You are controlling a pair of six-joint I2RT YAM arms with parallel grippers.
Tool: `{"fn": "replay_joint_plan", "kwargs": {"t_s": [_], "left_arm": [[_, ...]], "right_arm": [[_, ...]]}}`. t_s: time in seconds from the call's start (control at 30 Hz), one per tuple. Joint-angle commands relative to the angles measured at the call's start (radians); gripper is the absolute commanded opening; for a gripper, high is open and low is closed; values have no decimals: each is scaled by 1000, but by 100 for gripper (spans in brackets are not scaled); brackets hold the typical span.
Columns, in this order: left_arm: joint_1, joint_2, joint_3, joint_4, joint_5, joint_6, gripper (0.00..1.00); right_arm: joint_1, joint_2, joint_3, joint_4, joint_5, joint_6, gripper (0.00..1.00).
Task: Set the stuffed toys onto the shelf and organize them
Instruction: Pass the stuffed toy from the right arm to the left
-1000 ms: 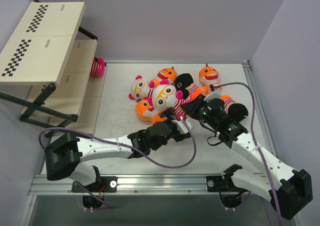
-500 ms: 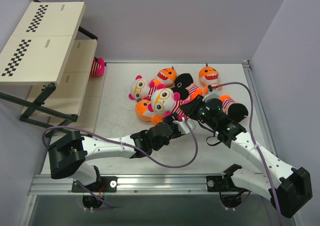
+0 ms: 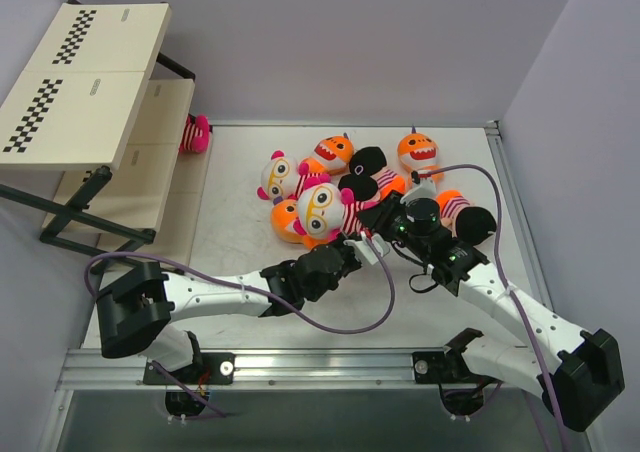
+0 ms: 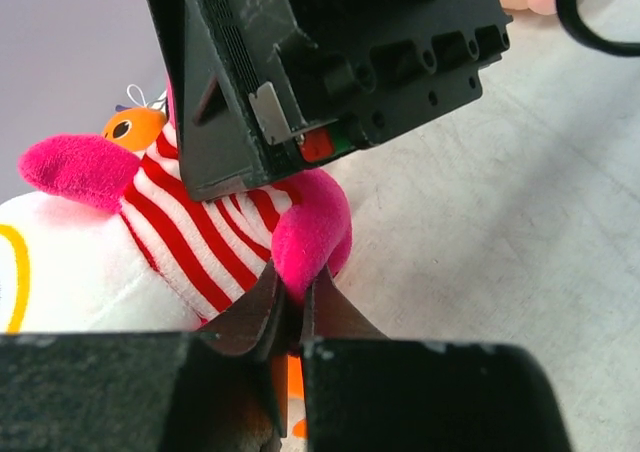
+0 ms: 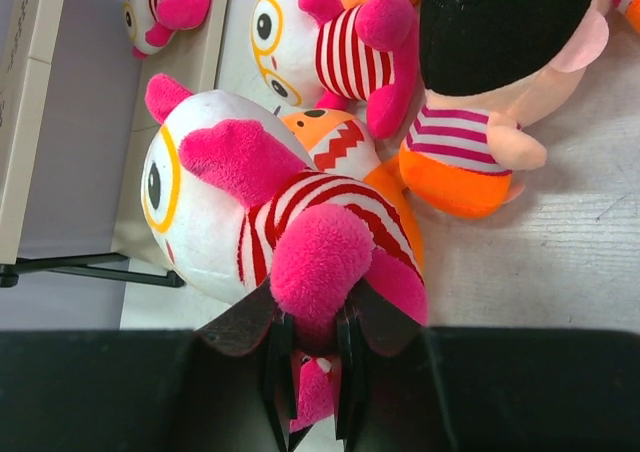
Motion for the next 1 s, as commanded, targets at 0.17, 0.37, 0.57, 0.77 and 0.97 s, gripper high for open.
{"fn": "replay_joint_plan", "kwargs": {"t_s": [0.17,0.37,0.57,0.77,0.97], "left_arm": [[-4,-66,-26,25,-11,-8,2],[3,-112,-37,-48,-57,3,2],[20,-167,-14,-179,-103,20,2],[71,-239,14,-324,-140,33,2],[245,-271,75,-514,-88,41,2]], "right_arm": [[20,-37,26,83,22,0,48],[17,-66,84,29,64,-60,83],[17,-107,123,-14,107,-106,98],[16,-161,158,-72,182,-156,99],[5,-219,152,-149,268,-216,99]]}}
